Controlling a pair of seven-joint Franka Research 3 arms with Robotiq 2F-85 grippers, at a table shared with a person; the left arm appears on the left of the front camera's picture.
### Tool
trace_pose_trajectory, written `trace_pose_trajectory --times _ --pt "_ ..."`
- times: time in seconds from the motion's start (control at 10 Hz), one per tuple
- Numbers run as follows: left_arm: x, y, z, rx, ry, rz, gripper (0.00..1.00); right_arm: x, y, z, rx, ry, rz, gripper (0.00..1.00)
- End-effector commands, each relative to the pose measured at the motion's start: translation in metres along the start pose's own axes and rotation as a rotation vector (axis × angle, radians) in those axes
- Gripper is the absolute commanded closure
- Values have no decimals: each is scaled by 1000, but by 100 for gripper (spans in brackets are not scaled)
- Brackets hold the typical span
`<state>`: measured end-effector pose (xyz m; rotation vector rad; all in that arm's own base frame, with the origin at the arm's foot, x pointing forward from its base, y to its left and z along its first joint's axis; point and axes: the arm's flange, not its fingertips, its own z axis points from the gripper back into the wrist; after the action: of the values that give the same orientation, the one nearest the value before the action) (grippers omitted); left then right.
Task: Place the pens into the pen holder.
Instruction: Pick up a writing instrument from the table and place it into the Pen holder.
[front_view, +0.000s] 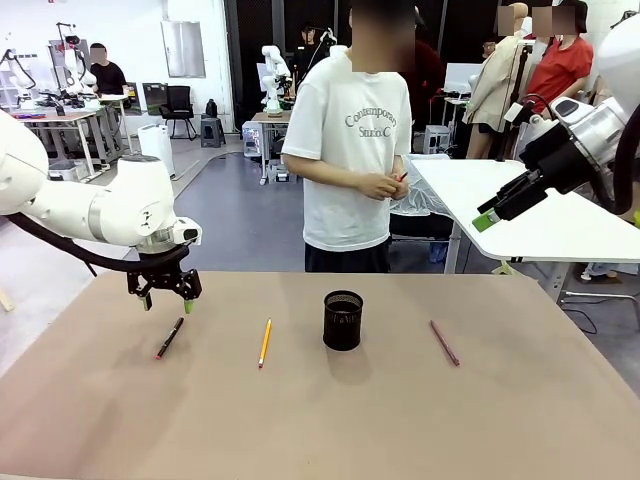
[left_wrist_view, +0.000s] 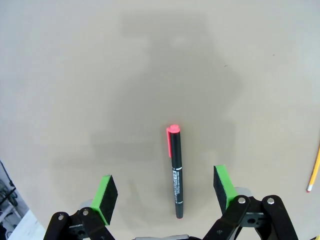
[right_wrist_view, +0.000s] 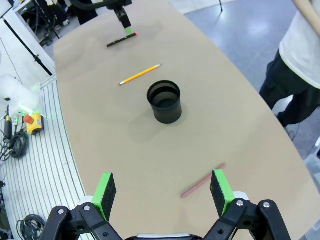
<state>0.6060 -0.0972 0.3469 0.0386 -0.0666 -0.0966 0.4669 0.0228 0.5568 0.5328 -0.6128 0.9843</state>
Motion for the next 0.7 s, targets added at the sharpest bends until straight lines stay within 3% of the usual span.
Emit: trace_pose_trajectory --times 0.0,0.6 --pt "-8 0 -5 -16 26 -13 0 1 0 1 5 -10 7 0" --pt "-8 -1 -29 -46 73 2 0 1 0 1 5 -10 7 0"
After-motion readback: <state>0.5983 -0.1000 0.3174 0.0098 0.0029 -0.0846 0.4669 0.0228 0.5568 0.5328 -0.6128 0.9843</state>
